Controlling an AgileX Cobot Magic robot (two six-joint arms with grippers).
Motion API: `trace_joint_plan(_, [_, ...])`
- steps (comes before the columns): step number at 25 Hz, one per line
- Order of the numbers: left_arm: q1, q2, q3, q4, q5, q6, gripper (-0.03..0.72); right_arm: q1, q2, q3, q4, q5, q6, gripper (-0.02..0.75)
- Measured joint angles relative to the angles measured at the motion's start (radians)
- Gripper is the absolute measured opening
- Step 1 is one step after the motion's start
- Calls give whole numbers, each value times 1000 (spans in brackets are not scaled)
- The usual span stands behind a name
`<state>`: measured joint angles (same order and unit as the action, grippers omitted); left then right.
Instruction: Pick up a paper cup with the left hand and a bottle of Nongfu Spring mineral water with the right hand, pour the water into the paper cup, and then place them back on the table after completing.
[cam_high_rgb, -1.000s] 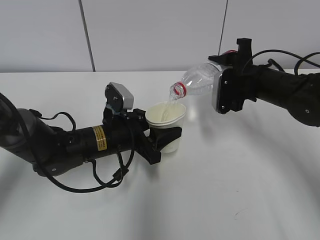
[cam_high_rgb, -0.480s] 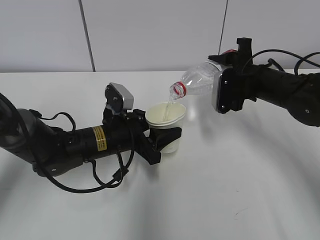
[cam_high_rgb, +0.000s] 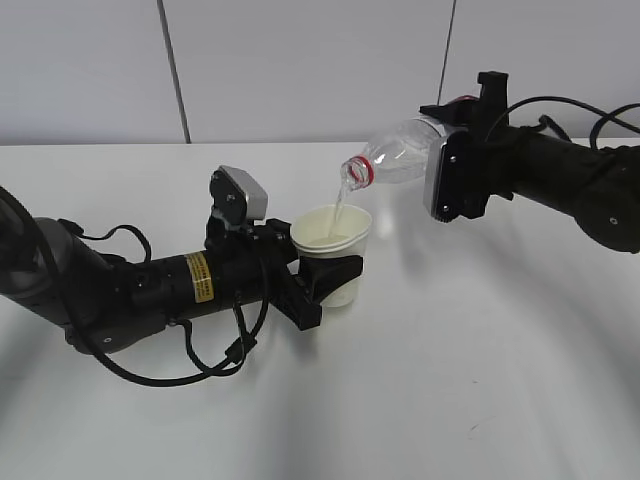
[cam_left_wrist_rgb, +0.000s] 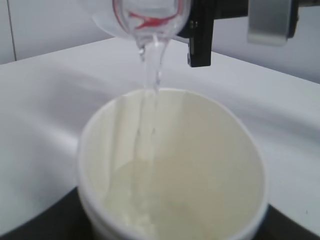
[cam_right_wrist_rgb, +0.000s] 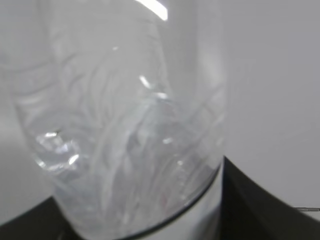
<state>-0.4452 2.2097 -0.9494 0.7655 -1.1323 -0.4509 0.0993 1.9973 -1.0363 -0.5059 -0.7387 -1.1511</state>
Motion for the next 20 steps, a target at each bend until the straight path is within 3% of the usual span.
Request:
trace_joint_plan(10, [0, 0, 0, -7, 4, 0, 396, 0, -2, 13, 2, -2, 42, 397])
trace_joint_plan(20, [0, 0, 0, -36, 4, 0, 396, 0, -2, 17, 2, -2, 222, 396])
